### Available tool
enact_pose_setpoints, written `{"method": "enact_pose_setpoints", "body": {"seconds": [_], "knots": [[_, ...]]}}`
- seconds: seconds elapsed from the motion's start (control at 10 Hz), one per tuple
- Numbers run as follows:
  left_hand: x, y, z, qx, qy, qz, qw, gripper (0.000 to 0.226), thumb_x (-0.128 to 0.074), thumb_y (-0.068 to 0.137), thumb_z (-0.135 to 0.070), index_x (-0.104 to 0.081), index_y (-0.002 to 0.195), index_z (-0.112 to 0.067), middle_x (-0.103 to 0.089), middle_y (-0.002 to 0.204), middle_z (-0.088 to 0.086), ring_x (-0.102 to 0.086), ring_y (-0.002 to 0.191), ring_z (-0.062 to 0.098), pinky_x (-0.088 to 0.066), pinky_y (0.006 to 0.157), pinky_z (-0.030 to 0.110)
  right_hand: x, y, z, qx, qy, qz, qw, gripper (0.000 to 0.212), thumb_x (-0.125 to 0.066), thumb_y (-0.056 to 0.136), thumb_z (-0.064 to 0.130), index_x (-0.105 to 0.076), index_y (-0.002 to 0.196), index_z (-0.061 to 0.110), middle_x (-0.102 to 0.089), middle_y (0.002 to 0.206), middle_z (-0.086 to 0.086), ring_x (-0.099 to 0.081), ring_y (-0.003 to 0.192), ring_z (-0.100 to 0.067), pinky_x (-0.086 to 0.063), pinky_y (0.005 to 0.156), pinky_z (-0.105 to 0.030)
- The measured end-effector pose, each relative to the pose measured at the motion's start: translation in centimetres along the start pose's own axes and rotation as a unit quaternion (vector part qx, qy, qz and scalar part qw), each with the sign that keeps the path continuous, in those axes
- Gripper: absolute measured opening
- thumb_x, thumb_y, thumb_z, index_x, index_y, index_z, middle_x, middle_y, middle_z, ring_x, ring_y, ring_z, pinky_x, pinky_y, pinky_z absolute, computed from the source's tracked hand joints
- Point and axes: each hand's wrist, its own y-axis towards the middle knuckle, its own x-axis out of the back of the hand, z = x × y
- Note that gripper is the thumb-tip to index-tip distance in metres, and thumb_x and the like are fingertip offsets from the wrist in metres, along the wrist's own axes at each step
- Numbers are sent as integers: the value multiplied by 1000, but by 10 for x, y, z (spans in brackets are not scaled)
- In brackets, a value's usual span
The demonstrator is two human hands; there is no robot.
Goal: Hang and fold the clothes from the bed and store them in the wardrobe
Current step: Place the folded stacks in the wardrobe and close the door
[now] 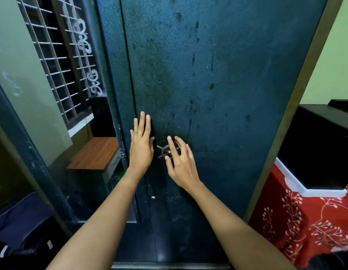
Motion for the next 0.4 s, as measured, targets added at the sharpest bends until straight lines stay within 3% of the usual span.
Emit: {"method": "enact_pose_setpoints", "body": {"seconds": [0.1,0.2,0.3,0.4], "knots": [[-3,-2,-23,50,-37,-23,998,57,-37,101,-20,-8,149,-14,8,154,-7,8,144,23,1,115,42,14,6,-8,-67,114,-22,991,54,-41,94,33,-34,143,10,-35,144,-17,-42,129,-29,-38,106,-43],[-7,-1,-52,147,-79,-10,986,58,-31,100,-39,-9,150,-18,9,156,-8,9,145,17,6,114,40,36,13,-19,-120,243,5,963,58,-37,96,41,-30,146,12,-26,151,-9,-32,137,-20,-30,110,-30],[-7,-4,-91,247,-170,-15,954,57,-28,99,-46,-17,148,-21,1,157,-7,-6,145,15,-4,118,42,60,16,-30,-145,349,73,923,55,-39,100,37,-22,149,19,-21,154,-1,-25,140,-12,-19,105,-15],[-9,-11,-136,337,-304,-81,887,56,-23,99,-48,-25,147,-21,-18,155,-6,-15,143,11,-8,114,29,81,25,-36,-175,442,126,871,54,-35,101,37,-16,150,25,-17,156,2,-17,143,-11,-14,108,-19]]}}
